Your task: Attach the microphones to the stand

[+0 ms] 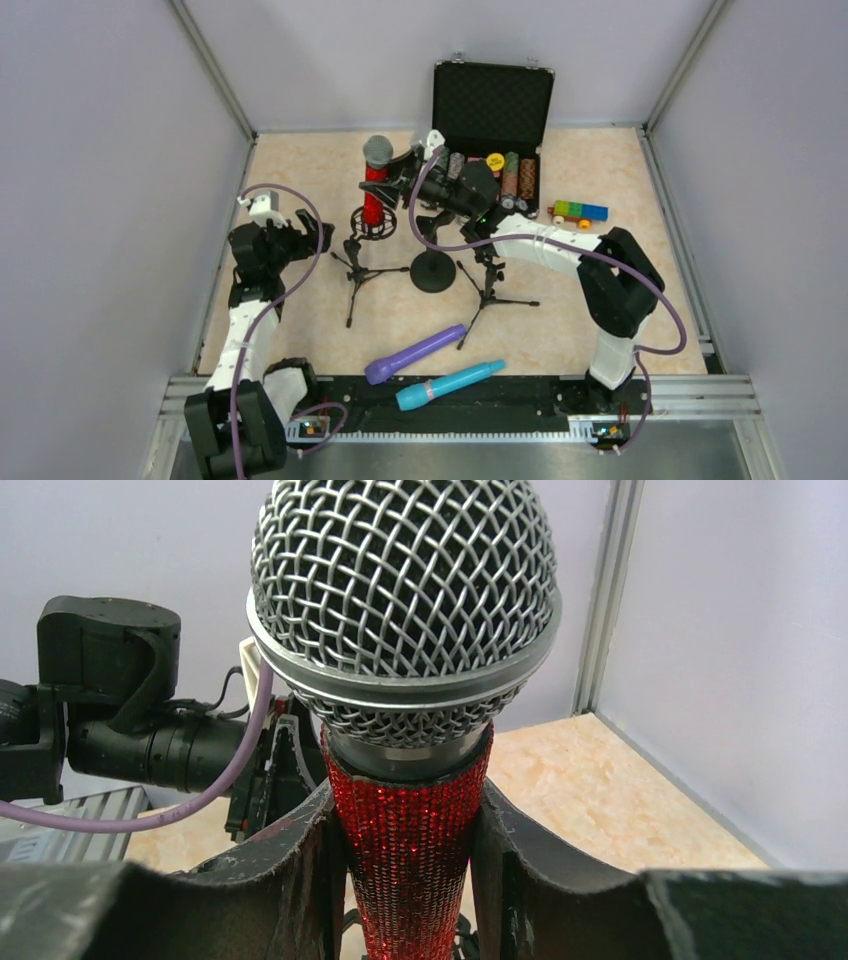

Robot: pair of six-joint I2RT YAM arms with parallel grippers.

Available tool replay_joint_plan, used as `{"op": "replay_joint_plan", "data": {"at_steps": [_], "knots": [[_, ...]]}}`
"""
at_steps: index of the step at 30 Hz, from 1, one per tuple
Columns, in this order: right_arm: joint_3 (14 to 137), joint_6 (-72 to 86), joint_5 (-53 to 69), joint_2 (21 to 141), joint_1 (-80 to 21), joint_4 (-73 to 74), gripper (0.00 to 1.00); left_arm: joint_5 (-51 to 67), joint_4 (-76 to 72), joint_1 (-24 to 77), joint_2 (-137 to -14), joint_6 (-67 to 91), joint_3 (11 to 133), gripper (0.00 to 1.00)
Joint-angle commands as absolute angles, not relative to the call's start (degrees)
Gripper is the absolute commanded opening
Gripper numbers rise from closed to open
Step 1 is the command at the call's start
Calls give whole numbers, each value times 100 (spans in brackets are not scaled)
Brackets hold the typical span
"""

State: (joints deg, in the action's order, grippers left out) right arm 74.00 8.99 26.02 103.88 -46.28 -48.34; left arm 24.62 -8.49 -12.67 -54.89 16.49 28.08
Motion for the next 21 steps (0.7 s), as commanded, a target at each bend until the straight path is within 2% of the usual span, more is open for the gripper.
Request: {"op": "replay_joint_plan", "data": {"at_steps": [1, 13, 21], "knots": [[7347, 959, 2954, 10223, -4756, -4868, 0, 2522, -1001, -1292, -5396, 1582, 3008, 97], [7389, 935, 3024, 10633, -4763, -4784, 0, 2521, -1002, -1292, -5397, 1589, 3016, 97], [7367, 707, 3985, 10738, -4765, -4828, 0, 2529, -997, -1293, -5400, 1582, 3019, 97]]}}
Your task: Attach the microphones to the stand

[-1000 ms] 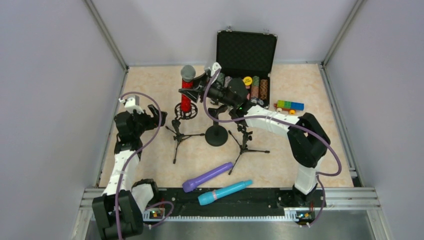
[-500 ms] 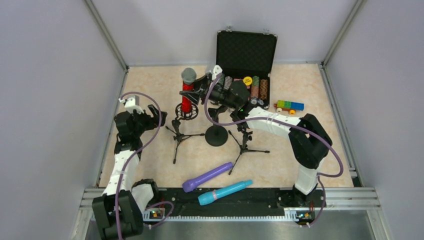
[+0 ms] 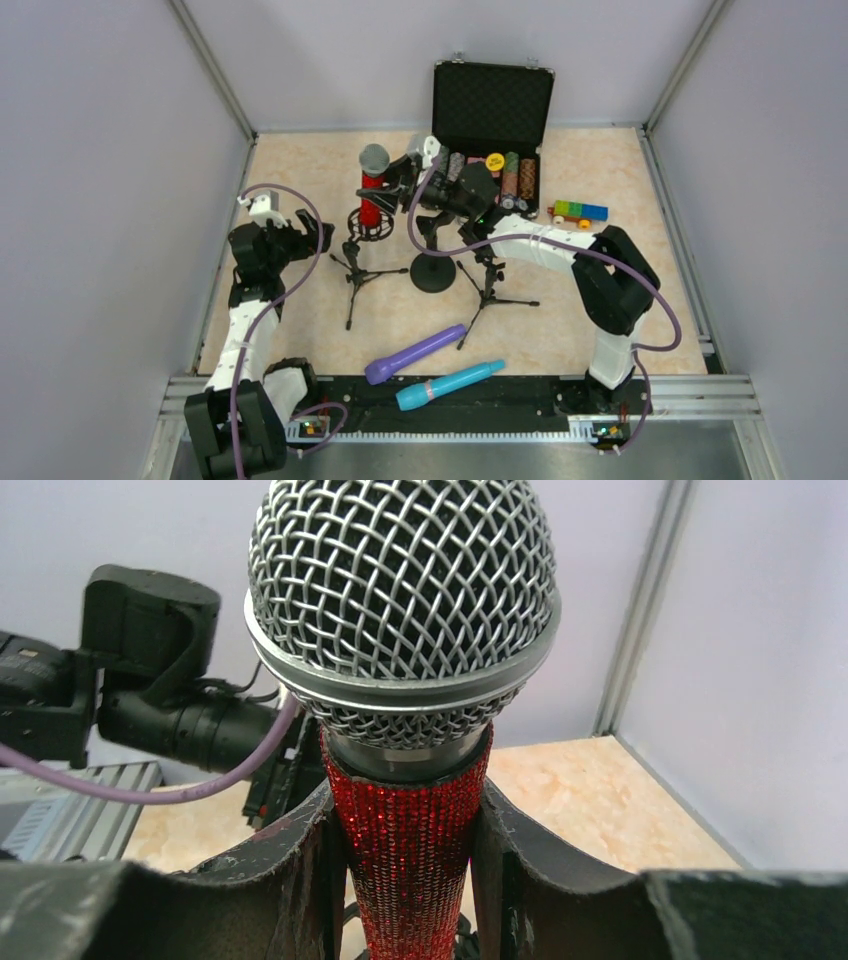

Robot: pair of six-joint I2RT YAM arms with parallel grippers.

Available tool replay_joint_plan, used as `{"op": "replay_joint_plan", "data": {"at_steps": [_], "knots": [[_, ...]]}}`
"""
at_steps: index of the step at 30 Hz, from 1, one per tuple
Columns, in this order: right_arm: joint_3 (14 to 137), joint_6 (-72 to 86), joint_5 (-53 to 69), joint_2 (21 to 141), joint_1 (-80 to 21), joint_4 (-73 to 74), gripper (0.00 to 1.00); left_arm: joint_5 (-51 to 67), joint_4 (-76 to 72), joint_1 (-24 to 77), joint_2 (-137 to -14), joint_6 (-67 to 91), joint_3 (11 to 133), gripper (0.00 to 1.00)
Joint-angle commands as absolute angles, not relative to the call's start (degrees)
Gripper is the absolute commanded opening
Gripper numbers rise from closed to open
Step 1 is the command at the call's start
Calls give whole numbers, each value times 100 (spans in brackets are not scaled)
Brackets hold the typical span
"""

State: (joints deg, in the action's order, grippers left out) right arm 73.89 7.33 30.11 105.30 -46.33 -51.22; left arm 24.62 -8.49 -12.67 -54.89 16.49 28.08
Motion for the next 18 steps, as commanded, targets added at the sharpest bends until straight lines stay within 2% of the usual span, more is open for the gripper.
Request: {"op": "replay_joint_plan", "data": {"at_steps": [1, 9, 13, 18], "knots": [[7373, 685, 4107, 10742, -4759, -4809, 0, 2523, -1001, -1292, -5397, 1581, 3016, 97], [7466, 693, 4892, 10795, -4758, -4651, 0, 2530, -1010, -1290, -5397, 1581, 3016, 98], [7510, 916, 4597, 10879, -4742, -4561, 0, 2531, -1002, -1291, -5396, 1573, 3023, 97], [8186, 1215, 3679, 10948, -4742, -3246, 0, 2657, -1048, -1292, -5409, 1543, 3012, 96]]}}
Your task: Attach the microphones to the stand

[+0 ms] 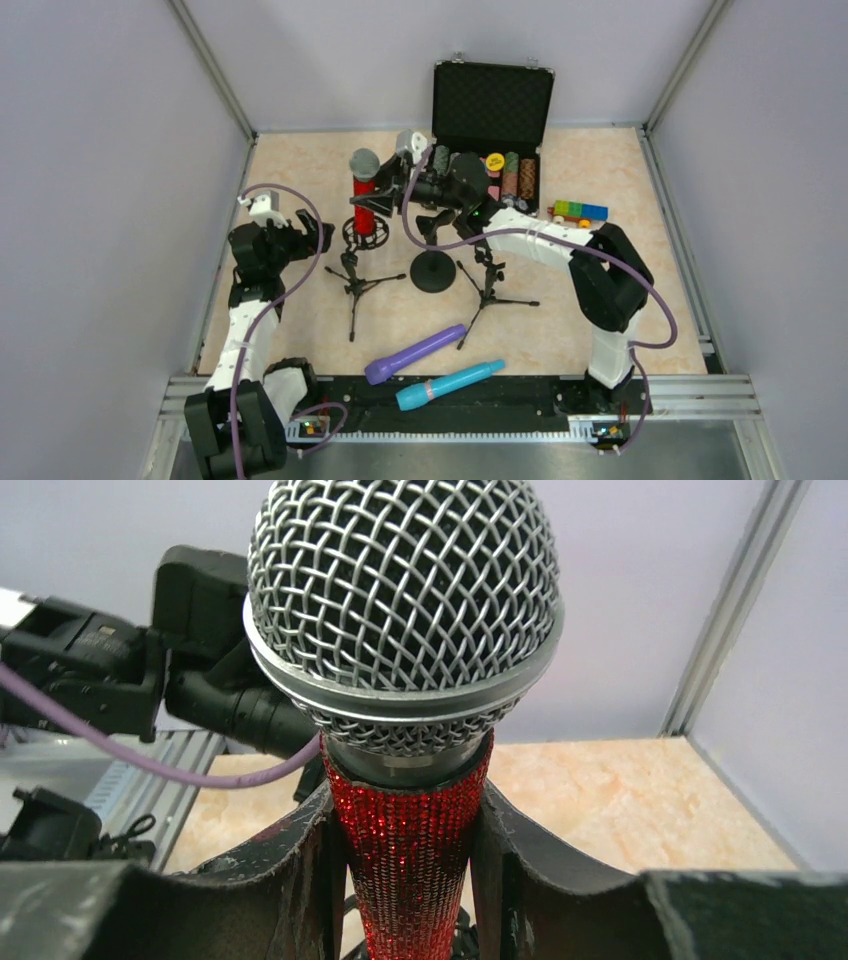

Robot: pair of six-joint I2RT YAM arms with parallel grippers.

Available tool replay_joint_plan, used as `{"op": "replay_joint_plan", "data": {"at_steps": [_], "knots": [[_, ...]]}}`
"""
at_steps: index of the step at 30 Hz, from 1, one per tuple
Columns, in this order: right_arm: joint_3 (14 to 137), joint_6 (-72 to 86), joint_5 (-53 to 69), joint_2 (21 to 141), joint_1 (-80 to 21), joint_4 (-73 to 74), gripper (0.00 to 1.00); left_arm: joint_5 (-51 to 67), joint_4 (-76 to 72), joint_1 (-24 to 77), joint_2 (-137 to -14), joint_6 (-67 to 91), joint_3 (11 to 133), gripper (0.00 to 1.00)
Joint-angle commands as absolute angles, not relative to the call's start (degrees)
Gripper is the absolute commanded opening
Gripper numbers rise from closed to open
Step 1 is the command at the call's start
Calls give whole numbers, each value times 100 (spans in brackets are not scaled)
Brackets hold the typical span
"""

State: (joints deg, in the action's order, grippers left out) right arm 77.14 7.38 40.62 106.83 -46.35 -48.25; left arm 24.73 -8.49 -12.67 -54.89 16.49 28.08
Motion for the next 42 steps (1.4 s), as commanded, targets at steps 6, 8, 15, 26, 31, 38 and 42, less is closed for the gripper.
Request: {"op": "replay_joint_plan", "data": {"at_steps": [6, 8, 15, 26, 31, 38, 42], "knots": [[8809, 1489, 2591, 10969, -4753, -1749, 0, 2815, -1113, -1288, -5439, 1469, 3001, 95], [8910, 1651, 2428, 10996, -4750, -1503, 0, 2834, -1109, -1292, -5453, 1468, 3013, 94], [8312, 1618, 2786, 10851, -4759, -2525, 0, 2829, -1100, -1292, -5448, 1455, 3007, 94], [7277, 1006, 2956, 10628, -4808, -4026, 0, 2839, -1107, -1293, -5467, 1450, 3006, 94], [7224, 1107, 3025, 10797, -4825, -4106, 0, 2830, -1092, -1290, -5467, 1442, 3006, 94], [7004, 1068, 3012, 10922, -4869, -4230, 0, 2830, -1094, -1287, -5467, 1439, 3004, 94], [6884, 1054, 3025, 10977, -4891, -4339, 0, 2819, -1089, -1292, -5471, 1428, 3006, 94]]}}
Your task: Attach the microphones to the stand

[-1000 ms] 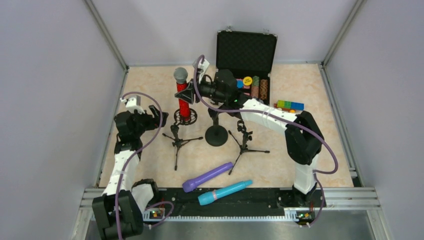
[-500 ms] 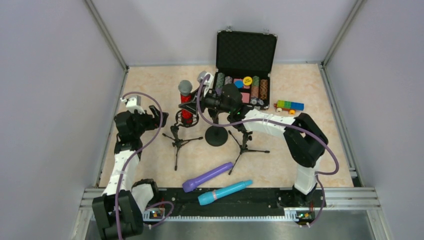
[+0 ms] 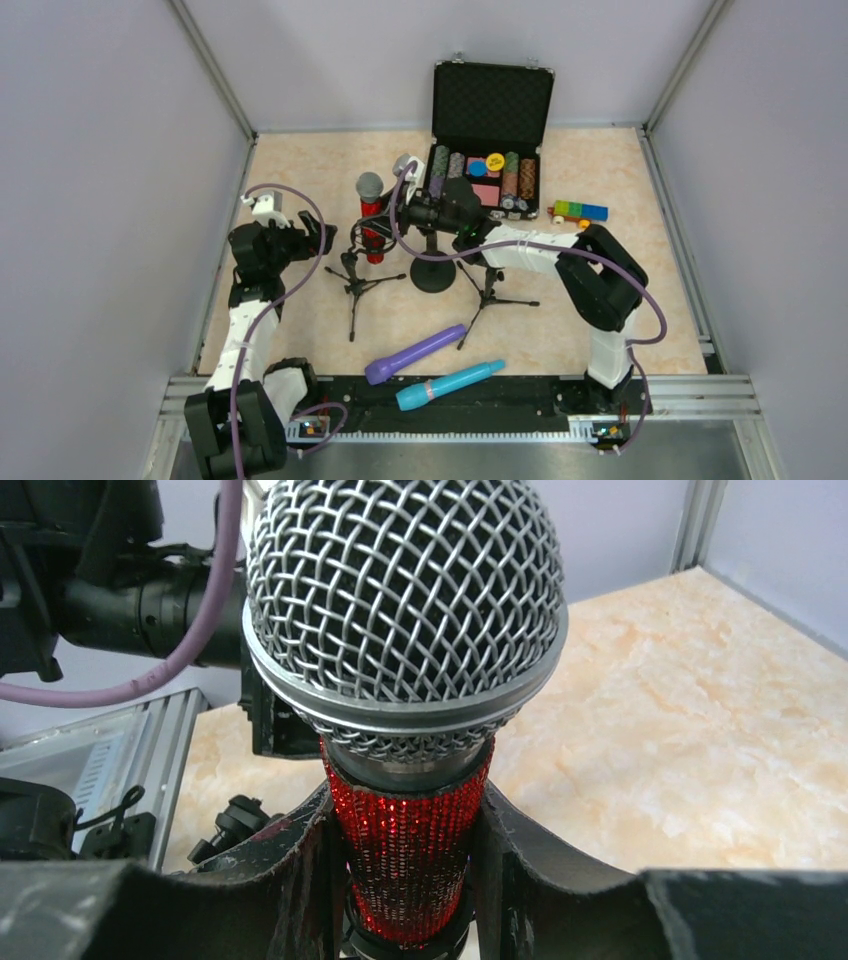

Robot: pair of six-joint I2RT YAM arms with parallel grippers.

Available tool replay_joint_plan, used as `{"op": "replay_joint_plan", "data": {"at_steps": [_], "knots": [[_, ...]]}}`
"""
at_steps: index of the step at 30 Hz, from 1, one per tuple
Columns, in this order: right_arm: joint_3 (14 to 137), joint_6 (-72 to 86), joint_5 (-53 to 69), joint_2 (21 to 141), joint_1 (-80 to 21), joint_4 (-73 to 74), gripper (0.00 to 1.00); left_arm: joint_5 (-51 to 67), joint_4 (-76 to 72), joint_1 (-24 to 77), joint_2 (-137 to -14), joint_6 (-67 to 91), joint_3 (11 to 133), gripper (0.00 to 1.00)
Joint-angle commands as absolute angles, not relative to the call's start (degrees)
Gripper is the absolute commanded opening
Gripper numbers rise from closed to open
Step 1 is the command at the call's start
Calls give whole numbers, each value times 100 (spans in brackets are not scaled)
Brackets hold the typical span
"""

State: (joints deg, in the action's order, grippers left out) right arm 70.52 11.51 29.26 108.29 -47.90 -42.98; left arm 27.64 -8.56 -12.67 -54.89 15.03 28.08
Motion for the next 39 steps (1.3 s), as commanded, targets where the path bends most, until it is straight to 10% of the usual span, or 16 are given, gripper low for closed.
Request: {"op": "replay_joint_plan", "data": {"at_steps": [1, 5, 11, 16, 39], "knots": [[6851, 1053, 3024, 10965, -4893, -4379, 0, 2821, -1087, -1292, -5463, 1432, 3004, 94], [6831, 1038, 3039, 10923, -4892, -4394, 1, 2821, -1088, -1292, -5466, 1429, 3006, 94], [6922, 1044, 3046, 10804, -4890, -4372, 50, 2813, -1075, -1292, -5451, 1424, 3014, 94], [6997, 1067, 2985, 10685, -4888, -4329, 71, 2793, -1057, -1292, -5443, 1407, 3015, 94], [7354, 1588, 2584, 9850, -4890, -4071, 96, 2646, -1184, -1292, -4688, 1120, 3215, 95]]}}
